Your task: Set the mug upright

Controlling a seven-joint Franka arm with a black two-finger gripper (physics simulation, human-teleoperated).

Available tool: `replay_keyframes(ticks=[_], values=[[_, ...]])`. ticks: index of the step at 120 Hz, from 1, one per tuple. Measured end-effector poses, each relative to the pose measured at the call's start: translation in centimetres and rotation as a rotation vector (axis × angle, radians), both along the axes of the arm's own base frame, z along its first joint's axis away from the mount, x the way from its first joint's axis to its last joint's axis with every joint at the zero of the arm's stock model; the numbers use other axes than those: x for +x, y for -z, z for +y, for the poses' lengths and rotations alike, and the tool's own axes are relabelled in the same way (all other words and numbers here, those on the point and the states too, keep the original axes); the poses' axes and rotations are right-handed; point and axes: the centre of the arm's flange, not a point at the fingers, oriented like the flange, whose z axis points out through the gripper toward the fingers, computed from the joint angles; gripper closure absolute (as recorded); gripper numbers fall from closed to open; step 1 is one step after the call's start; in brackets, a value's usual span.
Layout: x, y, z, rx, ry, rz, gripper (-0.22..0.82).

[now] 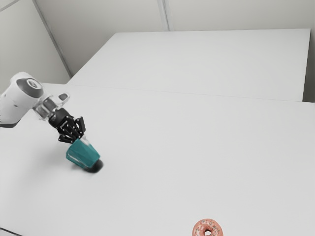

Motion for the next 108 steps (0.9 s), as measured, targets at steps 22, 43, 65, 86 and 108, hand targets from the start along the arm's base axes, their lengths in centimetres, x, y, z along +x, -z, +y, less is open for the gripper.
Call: replay_keyframes(ticks=[22,43,65,86,108], values=[[3.1,-1.7,-4.8,0.255,0.188,-0.086,0.77],[5.4,-4.0,-9.6,0.471,0.348,-0.176,0.77],[6.6,-5.0,-13.3,0.619,0.434,-0.228,0.78],[6.7,-4.8,-15.5,0.655,0.415,-0.229,0.78],[6.9,-3.4,-16.0,0.664,0.36,-0.205,0.78]])
